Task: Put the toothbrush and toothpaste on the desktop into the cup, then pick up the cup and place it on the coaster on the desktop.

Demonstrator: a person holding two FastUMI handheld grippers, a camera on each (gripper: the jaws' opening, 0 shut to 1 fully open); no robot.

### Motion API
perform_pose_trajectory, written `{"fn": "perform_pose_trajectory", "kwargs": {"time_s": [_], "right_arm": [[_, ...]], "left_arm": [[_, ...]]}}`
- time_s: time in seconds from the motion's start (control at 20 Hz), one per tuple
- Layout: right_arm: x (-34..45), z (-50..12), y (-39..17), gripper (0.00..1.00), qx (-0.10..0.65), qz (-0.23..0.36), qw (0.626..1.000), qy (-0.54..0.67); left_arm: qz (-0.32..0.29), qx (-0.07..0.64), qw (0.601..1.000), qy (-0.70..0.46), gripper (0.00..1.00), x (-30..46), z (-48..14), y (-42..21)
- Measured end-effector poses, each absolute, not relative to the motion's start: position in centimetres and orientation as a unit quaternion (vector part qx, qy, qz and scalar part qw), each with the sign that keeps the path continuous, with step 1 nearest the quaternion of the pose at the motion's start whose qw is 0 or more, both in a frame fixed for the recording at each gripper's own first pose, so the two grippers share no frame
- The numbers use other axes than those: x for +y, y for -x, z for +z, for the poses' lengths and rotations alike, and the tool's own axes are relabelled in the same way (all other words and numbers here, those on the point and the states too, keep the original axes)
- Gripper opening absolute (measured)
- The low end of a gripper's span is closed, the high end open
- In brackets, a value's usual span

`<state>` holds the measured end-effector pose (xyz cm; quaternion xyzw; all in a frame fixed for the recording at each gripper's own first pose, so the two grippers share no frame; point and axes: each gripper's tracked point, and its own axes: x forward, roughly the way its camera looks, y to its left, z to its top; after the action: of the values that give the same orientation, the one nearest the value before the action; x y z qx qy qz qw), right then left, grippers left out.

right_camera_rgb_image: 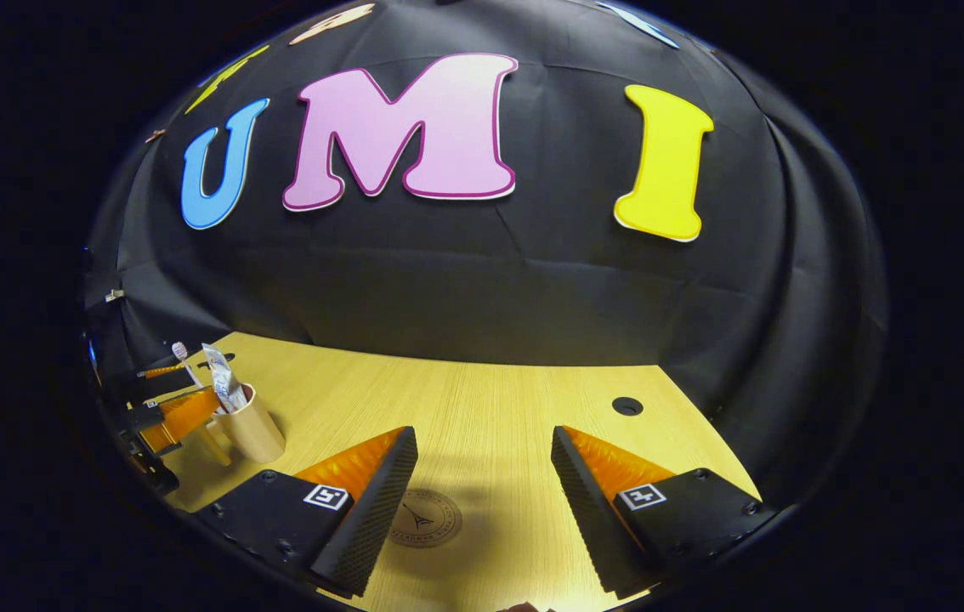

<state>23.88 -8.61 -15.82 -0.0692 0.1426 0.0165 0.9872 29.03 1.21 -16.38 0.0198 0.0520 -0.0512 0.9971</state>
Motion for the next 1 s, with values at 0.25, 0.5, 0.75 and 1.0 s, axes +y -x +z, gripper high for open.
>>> {"fn": "perform_pose_trajectory", "kwargs": {"time_s": [0.25,0.5,0.75,1.0], "right_arm": [[-9.7,-15.7,-22.6,0.98,0.151,0.008,0.987,0.056],[-11.8,-15.3,-20.9,0.98,0.153,-0.008,0.987,0.043],[-13.2,-16.2,-18.1,0.97,0.166,-0.018,0.986,0.019],[-14.6,-17.6,-14.9,0.97,0.185,-0.027,0.982,0.013]], "left_arm": [[-0.027,0.119,0.992,-0.041,0.97,1.8,-17.9,-28.1],[-0.070,0.251,0.965,-0.005,0.97,-0.8,-20.9,-26.0],[-0.051,0.347,0.937,-0.010,0.98,0.2,-23.1,-25.7],[-0.037,0.422,0.906,-0.009,0.99,1.6,-24.7,-26.2]]}}
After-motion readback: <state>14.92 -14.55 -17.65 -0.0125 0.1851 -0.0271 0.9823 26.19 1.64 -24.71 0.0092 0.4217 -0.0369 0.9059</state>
